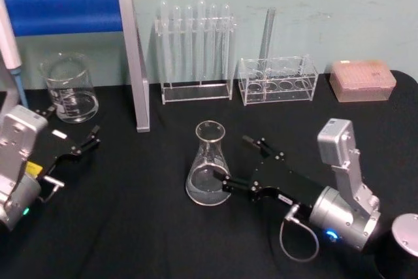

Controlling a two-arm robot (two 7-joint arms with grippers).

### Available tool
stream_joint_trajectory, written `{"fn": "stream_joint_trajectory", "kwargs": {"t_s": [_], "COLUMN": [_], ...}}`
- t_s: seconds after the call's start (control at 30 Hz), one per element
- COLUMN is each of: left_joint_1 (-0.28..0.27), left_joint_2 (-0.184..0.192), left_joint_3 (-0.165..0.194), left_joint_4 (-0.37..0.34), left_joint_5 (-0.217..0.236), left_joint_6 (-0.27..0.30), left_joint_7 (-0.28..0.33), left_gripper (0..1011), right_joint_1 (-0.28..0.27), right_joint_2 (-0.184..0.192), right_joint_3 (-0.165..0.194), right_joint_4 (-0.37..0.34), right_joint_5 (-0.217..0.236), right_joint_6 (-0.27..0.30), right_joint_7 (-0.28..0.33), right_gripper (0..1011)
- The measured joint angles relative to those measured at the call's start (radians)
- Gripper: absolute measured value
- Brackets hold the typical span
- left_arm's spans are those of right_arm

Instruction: Grasp the erlenmeyer flask with one hand, shake it three times, then place it back.

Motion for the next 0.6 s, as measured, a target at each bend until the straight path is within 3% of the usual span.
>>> {"fn": "stream_joint_trajectory", "kwargs": {"t_s": [0.3,0.47,0.6], "left_joint_1": [0.0,0.0,0.0], "left_joint_2": [0.0,0.0,0.0], "left_joint_3": [0.0,0.0,0.0], "left_joint_4": [0.0,0.0,0.0], "left_joint_5": [0.0,0.0,0.0], "left_joint_6": [0.0,0.0,0.0], "left_joint_7": [0.0,0.0,0.0], "left_gripper": [1001,1001,1001], "right_joint_1": [-0.022,-0.016,-0.005], "right_joint_2": [0.001,-0.036,-0.079], "right_joint_3": [0.055,0.096,0.116], "right_joint_4": [-0.021,-0.011,0.011], "right_joint_5": [-0.001,-0.03,-0.078], "right_joint_6": [-0.018,-0.041,-0.065], "right_joint_7": [-0.077,-0.153,-0.232], "right_gripper": [1000,1000,1000]}}
